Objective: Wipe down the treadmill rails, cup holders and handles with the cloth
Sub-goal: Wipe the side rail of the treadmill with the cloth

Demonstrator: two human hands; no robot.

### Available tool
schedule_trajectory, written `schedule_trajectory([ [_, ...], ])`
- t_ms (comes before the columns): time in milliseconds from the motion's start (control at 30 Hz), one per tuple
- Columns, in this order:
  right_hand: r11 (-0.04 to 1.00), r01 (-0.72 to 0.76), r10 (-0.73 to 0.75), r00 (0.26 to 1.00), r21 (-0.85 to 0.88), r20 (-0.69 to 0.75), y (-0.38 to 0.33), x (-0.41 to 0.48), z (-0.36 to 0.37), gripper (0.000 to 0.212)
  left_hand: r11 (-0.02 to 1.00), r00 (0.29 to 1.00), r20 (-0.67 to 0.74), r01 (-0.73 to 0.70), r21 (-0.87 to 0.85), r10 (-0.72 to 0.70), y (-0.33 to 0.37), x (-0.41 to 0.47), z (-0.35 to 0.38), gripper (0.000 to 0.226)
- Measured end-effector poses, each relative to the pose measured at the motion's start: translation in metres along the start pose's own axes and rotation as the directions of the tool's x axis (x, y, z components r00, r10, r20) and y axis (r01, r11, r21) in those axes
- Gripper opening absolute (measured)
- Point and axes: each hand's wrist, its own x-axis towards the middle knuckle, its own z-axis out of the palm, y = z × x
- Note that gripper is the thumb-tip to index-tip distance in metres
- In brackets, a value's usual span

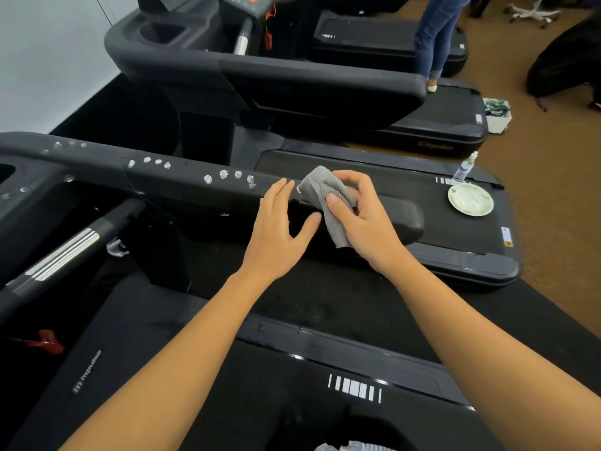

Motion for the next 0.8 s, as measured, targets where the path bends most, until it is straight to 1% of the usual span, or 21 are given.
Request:
schedule_trajectory([
  [33, 0.987, -0.087, 0.089, 0.996, 0.135, -0.004, -0.003, 0.000, 0.006, 0.030, 0.990, 0.998, -0.048, 0.034, -0.133, -0.041, 0.007, -0.002, -0.001, 0.057],
  [67, 0.953, -0.170, 0.173, 0.985, 0.251, 0.011, -0.007, -0.001, 0.011, 0.029, 0.964, 0.993, -0.073, 0.067, -0.256, -0.088, 0.015, -0.005, -0.001, 0.050],
  [133, 0.865, -0.300, 0.287, 0.953, 0.401, 0.092, -0.015, -0.003, 0.023, 0.025, 0.871, 0.983, -0.040, 0.138, -0.472, -0.177, 0.025, -0.007, 0.003, 0.043],
  [167, 0.816, -0.351, 0.319, 0.936, 0.458, 0.148, -0.017, -0.005, 0.029, 0.026, 0.833, 0.978, -0.024, 0.164, -0.528, -0.208, 0.027, -0.007, 0.005, 0.045],
  [233, 0.727, -0.414, 0.321, 0.910, 0.547, 0.262, -0.018, -0.007, 0.038, 0.036, 0.803, 0.963, -0.041, 0.199, -0.562, -0.267, 0.025, -0.008, 0.006, 0.045],
  [267, 0.723, -0.424, 0.300, 0.904, 0.546, 0.305, -0.017, -0.008, 0.039, 0.042, 0.792, 0.949, -0.069, 0.215, -0.571, -0.307, 0.023, -0.008, 0.005, 0.040],
  [300, 0.755, -0.421, 0.281, 0.901, 0.503, 0.332, -0.017, -0.007, 0.039, 0.045, 0.793, 0.935, -0.103, 0.225, -0.566, -0.339, 0.019, -0.008, 0.004, 0.038],
  [333, 0.832, -0.384, 0.257, 0.906, 0.400, 0.335, -0.017, -0.005, 0.037, 0.047, 0.807, 0.927, -0.143, 0.216, -0.550, -0.346, 0.016, -0.008, 0.001, 0.040],
  [367, 0.923, -0.300, 0.222, 0.927, 0.242, 0.303, -0.016, -0.002, 0.035, 0.046, 0.836, 0.925, -0.187, 0.196, -0.512, -0.332, 0.012, -0.008, -0.001, 0.043],
  [400, 0.982, -0.180, 0.164, 0.959, 0.050, 0.232, -0.014, 0.002, 0.032, 0.043, 0.871, 0.926, -0.228, 0.169, -0.462, -0.301, 0.009, -0.007, -0.003, 0.046],
  [433, 0.988, -0.055, 0.076, 0.986, -0.142, 0.146, -0.013, 0.007, 0.028, 0.039, 0.907, 0.929, -0.263, 0.140, -0.398, -0.259, 0.007, -0.005, -0.004, 0.048],
  [467, 0.953, 0.044, -0.024, 0.997, -0.300, 0.071, -0.012, 0.011, 0.023, 0.035, 0.939, 0.934, -0.290, 0.107, -0.326, -0.207, 0.004, -0.002, -0.006, 0.049],
  [500, 0.907, 0.100, -0.103, 0.995, -0.409, 0.017, -0.009, 0.017, 0.017, 0.031, 0.968, 0.942, -0.305, 0.065, -0.244, -0.140, 0.000, 0.002, -0.007, 0.049],
  [533, 0.868, 0.116, -0.142, 0.990, -0.484, -0.019, -0.006, 0.022, 0.011, 0.030, 0.989, 0.953, -0.297, 0.012, -0.148, -0.056, -0.004, 0.008, -0.008, 0.049],
  [567, 0.830, 0.097, -0.143, 0.989, -0.550, -0.041, 0.000, 0.028, 0.006, 0.030, 0.998, 0.966, -0.254, -0.047, -0.030, 0.038, -0.010, 0.014, -0.007, 0.049],
  [600, 0.784, 0.063, -0.120, 0.991, -0.618, -0.051, 0.006, 0.034, 0.001, 0.031, 0.989, 0.976, -0.178, -0.109, 0.100, 0.125, -0.015, 0.020, -0.006, 0.049],
  [633, 0.726, 0.026, -0.088, 0.995, -0.687, -0.056, 0.012, 0.039, -0.002, 0.033, 0.964, 0.980, -0.085, -0.160, 0.214, 0.182, -0.019, 0.025, -0.002, 0.048],
  [667, 0.659, 0.003, -0.067, 0.996, -0.752, -0.055, 0.019, 0.043, -0.003, 0.034, 0.936, 0.979, 0.006, -0.197, 0.293, 0.204, -0.020, 0.029, 0.004, 0.047],
  [700, 0.587, -0.003, -0.066, 0.996, -0.810, -0.051, 0.025, 0.045, -0.003, 0.036, 0.917, 0.976, 0.077, -0.219, 0.333, 0.205, -0.019, 0.031, 0.010, 0.046],
  [767, 0.465, 0.016, -0.111, 0.993, -0.885, -0.041, 0.034, 0.047, -0.001, 0.038, 0.904, 0.966, 0.143, -0.251, 0.347, 0.213, -0.016, 0.031, 0.018, 0.048],
  [800, 0.439, 0.025, -0.137, 0.990, -0.898, -0.040, 0.037, 0.046, -0.001, 0.038, 0.895, 0.962, 0.153, -0.266, 0.357, 0.225, -0.017, 0.032, 0.020, 0.051],
])
